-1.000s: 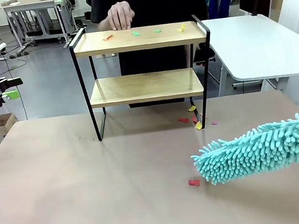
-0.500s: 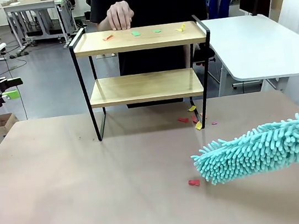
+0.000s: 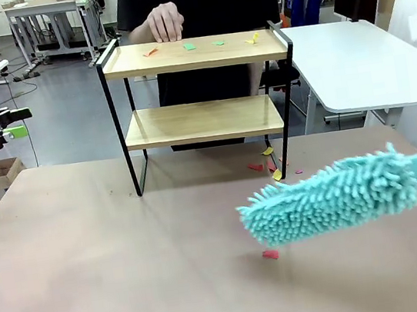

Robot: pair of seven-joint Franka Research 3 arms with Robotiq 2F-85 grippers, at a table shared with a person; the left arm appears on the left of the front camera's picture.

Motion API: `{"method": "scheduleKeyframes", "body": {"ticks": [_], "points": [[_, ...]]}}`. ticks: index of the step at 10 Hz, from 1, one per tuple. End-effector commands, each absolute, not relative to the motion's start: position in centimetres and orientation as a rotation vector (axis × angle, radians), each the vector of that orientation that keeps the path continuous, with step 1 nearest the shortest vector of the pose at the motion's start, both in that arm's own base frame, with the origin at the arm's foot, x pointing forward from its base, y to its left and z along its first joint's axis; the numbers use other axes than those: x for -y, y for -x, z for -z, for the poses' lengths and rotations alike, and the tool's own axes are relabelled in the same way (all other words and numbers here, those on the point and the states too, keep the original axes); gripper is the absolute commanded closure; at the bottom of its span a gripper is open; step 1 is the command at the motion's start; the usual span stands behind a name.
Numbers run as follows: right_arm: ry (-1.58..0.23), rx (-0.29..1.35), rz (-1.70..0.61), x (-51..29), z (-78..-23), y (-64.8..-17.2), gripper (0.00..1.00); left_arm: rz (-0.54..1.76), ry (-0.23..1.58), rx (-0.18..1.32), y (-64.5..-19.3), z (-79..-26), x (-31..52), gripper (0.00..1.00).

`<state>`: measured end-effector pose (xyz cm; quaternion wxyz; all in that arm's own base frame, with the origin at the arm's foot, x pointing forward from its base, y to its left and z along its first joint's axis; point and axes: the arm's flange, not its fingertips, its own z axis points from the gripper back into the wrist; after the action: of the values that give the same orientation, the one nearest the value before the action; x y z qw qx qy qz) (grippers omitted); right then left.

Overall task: Clean the shelf.
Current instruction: Clean the specific section of the Shelf indicated by the human with the Duster.

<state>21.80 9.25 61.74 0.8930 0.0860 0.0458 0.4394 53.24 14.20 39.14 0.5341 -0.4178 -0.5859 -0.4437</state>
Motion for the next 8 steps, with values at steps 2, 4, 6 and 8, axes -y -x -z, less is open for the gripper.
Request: {"method": "scheduleKeyframes", "body": {"ticks": [2,4,6,8], "points": [[-0.284,0.028,-0.932,-15.8,-67.8,-22.1,0.87,1.07,0.99,1.402,-53.1,-39.4,-14.2,0.0],[-0.337,0.116,-0.922,-21.0,-70.2,-22.3,0.87,1.07,0.99,1.402,-53.1,-39.4,-14.2,0.0],[-0.413,0.262,-0.839,-25.9,-72.2,-22.5,0.87,1.07,0.99,1.402,-53.1,-39.4,-14.2,0.0],[-0.509,0.407,-0.724,-30.2,-73.3,-23.5,0.87,1.07,0.99,1.402,-53.1,-39.4,-14.2,0.0]]}}
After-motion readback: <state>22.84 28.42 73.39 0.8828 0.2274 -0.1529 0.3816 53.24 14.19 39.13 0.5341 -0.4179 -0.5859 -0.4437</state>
